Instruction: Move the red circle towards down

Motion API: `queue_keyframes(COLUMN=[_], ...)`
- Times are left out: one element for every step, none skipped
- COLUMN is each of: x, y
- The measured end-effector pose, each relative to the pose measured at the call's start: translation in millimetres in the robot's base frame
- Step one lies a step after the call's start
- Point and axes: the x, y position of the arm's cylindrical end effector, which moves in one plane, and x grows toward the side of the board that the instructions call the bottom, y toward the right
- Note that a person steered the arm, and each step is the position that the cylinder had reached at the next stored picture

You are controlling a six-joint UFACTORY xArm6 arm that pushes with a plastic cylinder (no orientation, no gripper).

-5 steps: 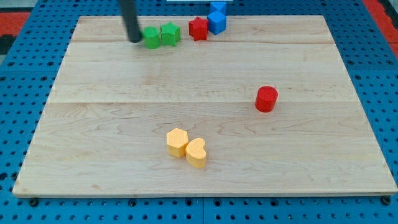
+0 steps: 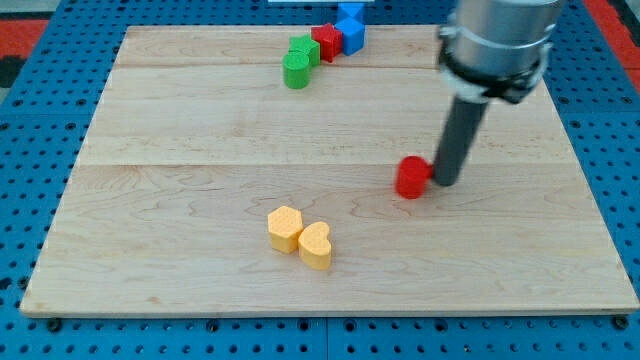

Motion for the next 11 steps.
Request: queue_keyframes(x=[7.9,3.3,-33.2,-39.7,-33.5,-0.6,21.5,16.1,34.6,22.3,-19.6], y=[-1.9,-71.2,-96.2,-96.2,-109.6,-145.2,-169.7,-147.2,-156.1,-257.4,-225.2])
